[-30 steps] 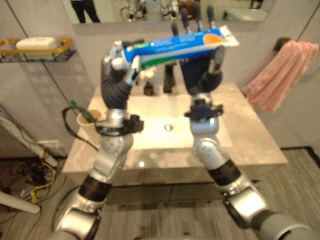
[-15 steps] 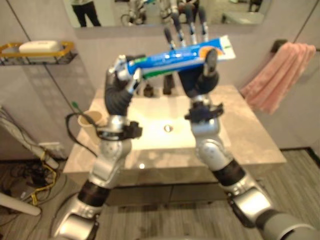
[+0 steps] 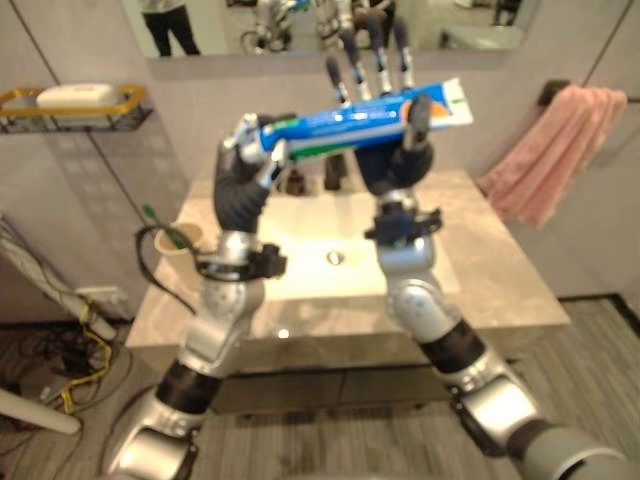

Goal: Put brush and paste in cup on sink, flatten towel.

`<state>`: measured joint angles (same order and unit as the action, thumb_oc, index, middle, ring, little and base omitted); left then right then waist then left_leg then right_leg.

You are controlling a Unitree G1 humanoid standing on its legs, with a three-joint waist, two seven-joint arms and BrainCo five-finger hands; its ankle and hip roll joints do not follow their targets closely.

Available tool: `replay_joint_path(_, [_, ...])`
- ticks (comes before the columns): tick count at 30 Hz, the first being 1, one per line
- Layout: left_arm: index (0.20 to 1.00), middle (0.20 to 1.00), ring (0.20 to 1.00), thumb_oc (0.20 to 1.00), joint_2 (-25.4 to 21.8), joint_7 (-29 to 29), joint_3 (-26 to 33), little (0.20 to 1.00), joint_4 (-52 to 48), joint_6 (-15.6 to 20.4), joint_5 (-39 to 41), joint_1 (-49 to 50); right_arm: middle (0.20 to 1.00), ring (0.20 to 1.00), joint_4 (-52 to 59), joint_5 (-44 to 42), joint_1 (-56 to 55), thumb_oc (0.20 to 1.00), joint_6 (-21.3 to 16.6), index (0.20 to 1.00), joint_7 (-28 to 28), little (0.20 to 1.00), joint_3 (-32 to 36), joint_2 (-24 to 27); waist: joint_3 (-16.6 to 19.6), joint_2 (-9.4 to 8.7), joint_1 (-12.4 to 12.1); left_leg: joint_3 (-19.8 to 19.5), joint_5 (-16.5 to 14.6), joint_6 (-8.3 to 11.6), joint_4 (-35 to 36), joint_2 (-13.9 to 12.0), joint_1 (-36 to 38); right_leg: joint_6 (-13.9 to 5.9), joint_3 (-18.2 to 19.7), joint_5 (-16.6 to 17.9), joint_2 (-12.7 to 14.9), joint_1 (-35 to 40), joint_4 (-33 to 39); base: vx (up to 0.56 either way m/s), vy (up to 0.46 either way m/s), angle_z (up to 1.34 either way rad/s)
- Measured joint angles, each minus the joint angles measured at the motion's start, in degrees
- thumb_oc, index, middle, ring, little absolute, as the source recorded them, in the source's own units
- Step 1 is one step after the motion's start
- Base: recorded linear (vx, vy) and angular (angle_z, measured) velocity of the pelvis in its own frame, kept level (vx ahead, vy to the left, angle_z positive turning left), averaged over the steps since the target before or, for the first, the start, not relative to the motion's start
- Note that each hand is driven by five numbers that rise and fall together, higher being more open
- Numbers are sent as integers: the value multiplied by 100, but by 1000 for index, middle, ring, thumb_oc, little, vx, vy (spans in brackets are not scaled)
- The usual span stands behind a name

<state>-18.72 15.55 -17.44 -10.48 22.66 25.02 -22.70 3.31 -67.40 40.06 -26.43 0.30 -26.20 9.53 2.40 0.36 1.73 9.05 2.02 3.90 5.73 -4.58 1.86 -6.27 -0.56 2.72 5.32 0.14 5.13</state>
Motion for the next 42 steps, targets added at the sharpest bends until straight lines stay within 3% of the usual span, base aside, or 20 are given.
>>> replay_joint_path(20, [200, 200, 200, 200, 2, 24, -57, 200, -1, -53, 58, 90, 200, 200, 2, 0, 0, 200, -70, 200, -95, 200, 11, -38, 6, -4, 17, -4, 1, 0, 0, -2, 11, 0, -1, 6, -3, 12, -20, 0, 0, 0])
replay_joint_path(21, [1000, 1000, 1000, 1000, 2, 25, -57, 1000, -1, -54, 58, 90, 200, 200, 2, 0, 0, 200, -70, 200, -97, 200, 12, -37, 6, -4, 17, -5, 1, 1, 0, -2, 11, 0, -1, 6, -3, 13, -20, 0, 0, 0])
replay_joint_path(29, [1000, 1000, 1000, 1000, -18, 118, -39, 1000, -6, -65, 81, 93, 200, 200, 10, 68, -14, 200, -61, 200, -205, 200, 11, -46, 5, -2, -7, -34, 2, 0, 0, -2, 12, 1, -34, 5, -1, 35, -19, -17, -8, 1])
replay_joint_path(33, [1000, 1000, 1000, 1000, -71, 409, 144, 1000, -100, -114, -328, 189, 200, 200, 24, 225, -47, 200, -81, 200, -333, 200, 35, -50, -8, 18, -18, -101, 3, -1, 0, -3, 27, 10, -87, -10, 0, 91, -11, -11, -8, 8])
replay_joint_path(36, [1000, 1000, 1000, 1000, -243, 457, 392, 1000, -498, -211, -718, 587, 200, 200, 74, 226, -85, 200, -83, 200, -368, 200, 53, -53, -26, 59, -53, -162, 4, -2, 0, -2, 23, 18, -147, -21, 2, 113, 1, -6, -5, 9])
replay_joint_path(42, [1000, 1000, 1000, 1000, -494, 980, 1620, 1000, -1066, -214, -1562, 1296, 200, 200, 58, 230, -237, 200, -142, 200, -387, 200, 277, 7, -76, 140, -301, -288, 13, -13, 3, -1, 19, 31, -263, -60, 3, 205, 11, -10, -5, 12])
